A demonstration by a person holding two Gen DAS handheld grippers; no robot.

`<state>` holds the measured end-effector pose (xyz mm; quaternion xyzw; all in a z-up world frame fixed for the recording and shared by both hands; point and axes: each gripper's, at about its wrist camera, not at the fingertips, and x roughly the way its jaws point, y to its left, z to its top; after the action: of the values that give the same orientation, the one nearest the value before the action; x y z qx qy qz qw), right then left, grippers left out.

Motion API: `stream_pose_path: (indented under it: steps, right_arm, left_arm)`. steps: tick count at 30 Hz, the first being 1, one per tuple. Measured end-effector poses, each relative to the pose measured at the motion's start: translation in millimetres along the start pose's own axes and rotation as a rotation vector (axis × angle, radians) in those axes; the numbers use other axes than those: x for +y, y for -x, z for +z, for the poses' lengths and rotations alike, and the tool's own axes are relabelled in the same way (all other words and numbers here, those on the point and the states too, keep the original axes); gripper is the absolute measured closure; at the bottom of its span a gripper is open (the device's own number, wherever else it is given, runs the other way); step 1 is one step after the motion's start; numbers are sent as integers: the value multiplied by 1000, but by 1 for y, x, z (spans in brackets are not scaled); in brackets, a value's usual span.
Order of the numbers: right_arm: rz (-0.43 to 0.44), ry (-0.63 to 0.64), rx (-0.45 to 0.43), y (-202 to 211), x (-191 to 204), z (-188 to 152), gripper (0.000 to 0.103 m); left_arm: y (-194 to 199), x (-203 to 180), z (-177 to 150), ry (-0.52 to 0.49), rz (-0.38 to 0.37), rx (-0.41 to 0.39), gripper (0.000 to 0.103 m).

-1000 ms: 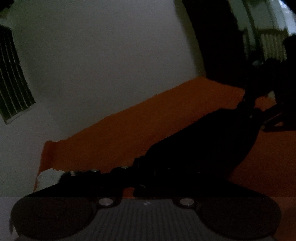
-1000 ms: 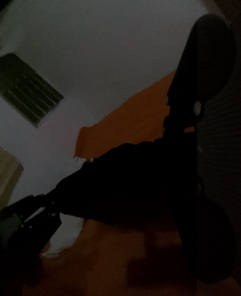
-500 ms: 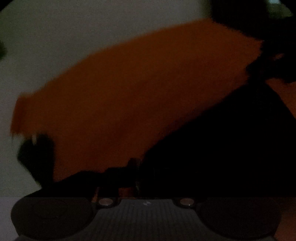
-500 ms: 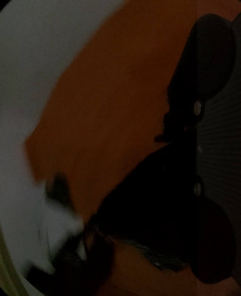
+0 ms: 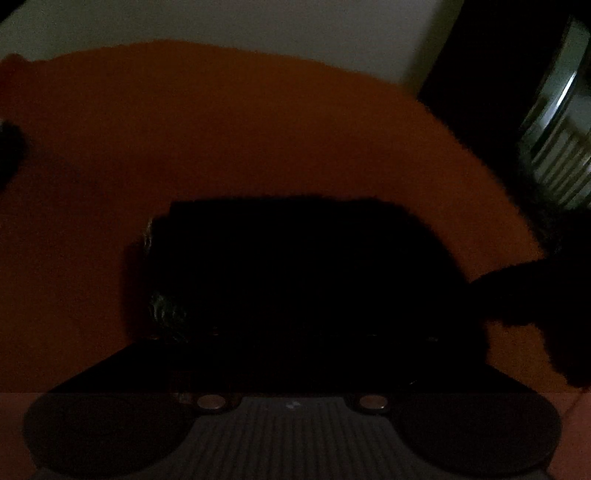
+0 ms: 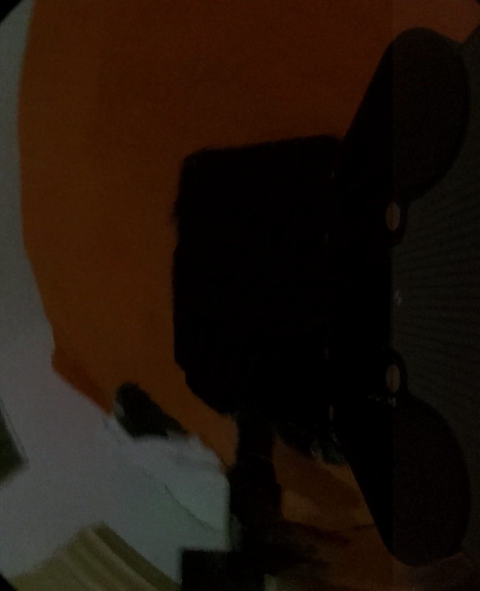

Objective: Fold clothes
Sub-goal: 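Lay the folded garment down and square its edges with both grippers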

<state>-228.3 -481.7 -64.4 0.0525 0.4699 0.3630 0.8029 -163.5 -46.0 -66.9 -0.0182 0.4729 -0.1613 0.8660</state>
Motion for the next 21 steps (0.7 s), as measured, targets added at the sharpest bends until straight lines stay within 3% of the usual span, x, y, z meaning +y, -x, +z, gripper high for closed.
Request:
stream_pose_path:
  steps: [2,3,5,8,11,14,15,16,17,18,19,20,21]
  right_arm:
    - [-14,-31,-7,4,-6,2,75]
    - [-21,-46,-11,6,-8,3,75]
    - [-35,-76,-18,10,-14,4,70]
    - [-55,-122,-29,15,-22,7,53]
    - [-73,-167,-39,21,-29,9,50]
    - [-53,-192,-41,21,-21,5,50]
    - [-48,-199,-33,21,-19,0,50]
    - [-41,-205,-25,20,-16,-4,50]
    - [-30,-203,-18,18,-11,-6,50]
    - [-19,-196,-12,14,-5,-10,50]
    - [-12,-184,-3,13,2,-16,50]
    - [-5,-171,6,12,10,-22,50]
    - [1,-158,12,12,17,-27,50]
  left_arm:
    - [-16,16,-4,-14,72,29,61]
    - [-11,21,-6,8,69,34,63]
    - [10,29,-5,57,32,28,62]
    - [30,29,-1,77,-5,4,47]
    - [22,38,2,139,-67,28,44]
    - [6,32,-12,188,-74,62,12]
    - [2,30,-12,202,-84,67,12]
    - [-2,28,-12,211,-91,68,15]
    - [-5,26,-11,215,-96,64,35]
    - [-6,26,-11,223,-90,51,74]
    - [-1,26,-15,247,-60,16,89]
    - [7,27,-22,281,-31,-28,99]
    - [15,29,-23,310,-24,-60,100]
